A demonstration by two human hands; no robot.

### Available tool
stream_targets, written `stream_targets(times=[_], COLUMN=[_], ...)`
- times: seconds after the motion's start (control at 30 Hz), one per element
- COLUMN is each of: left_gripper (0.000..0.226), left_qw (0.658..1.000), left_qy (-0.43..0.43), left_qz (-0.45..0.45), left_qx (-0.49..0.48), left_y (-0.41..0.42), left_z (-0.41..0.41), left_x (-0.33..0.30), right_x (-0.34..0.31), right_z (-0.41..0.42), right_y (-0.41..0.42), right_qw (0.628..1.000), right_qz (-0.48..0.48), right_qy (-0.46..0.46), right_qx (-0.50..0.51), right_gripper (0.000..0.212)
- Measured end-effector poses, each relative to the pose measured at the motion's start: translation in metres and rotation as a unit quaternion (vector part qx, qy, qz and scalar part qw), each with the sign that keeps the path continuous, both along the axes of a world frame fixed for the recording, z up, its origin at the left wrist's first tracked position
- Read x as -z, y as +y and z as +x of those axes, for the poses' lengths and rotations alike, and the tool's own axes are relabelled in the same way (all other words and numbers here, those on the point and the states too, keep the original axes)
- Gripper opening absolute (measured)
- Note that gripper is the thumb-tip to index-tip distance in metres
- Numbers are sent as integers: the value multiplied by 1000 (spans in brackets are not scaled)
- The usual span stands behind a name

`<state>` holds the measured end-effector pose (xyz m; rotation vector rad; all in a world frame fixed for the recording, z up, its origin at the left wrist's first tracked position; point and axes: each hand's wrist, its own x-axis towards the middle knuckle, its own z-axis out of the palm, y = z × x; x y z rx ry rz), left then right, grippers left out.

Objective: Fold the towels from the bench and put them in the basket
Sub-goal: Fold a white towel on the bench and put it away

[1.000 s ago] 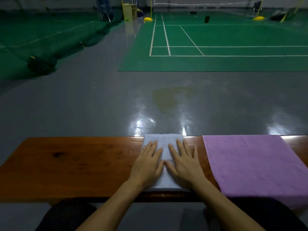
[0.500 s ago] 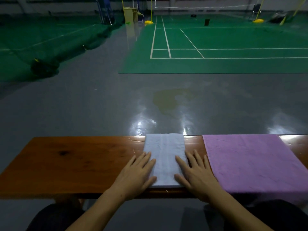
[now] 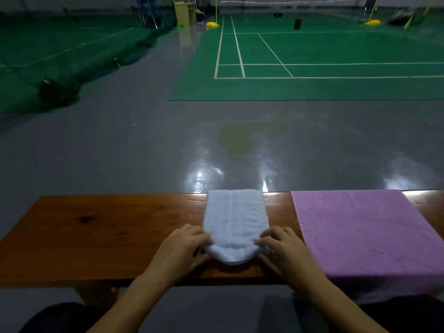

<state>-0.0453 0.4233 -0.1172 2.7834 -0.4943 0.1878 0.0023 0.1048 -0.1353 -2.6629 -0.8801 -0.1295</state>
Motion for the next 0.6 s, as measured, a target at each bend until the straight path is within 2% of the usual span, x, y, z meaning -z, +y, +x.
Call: stream_targets(times=[0.17,0.23,0.37,0.5,0.6], left_gripper=[12,9,14,10,12], left_qw=[1000,995,960,958,947], left_qy=[-8,24,103,162,185], left_qz=[-25,-100,-261,-233,-260], left_qx=[5,-1,15,33,23], left_y=[-9,-10,-10,-9,-12], left_z=[9,9,0,-12,-17], left_x=[-6,-14,-39,-50,-55], right_x=[-1,-6,-23,-35,-41], right_z=[9,9,9,3,-4], right_y=[3,5,1,-9,-8], right_qw=[1000,998,986,978,973], right_qz=[20,61,161,158,167], right_qy=[-18,-3,21,119,152], right_qx=[3,1,-24,-60,-50], right_gripper=[32,29,14,15,12])
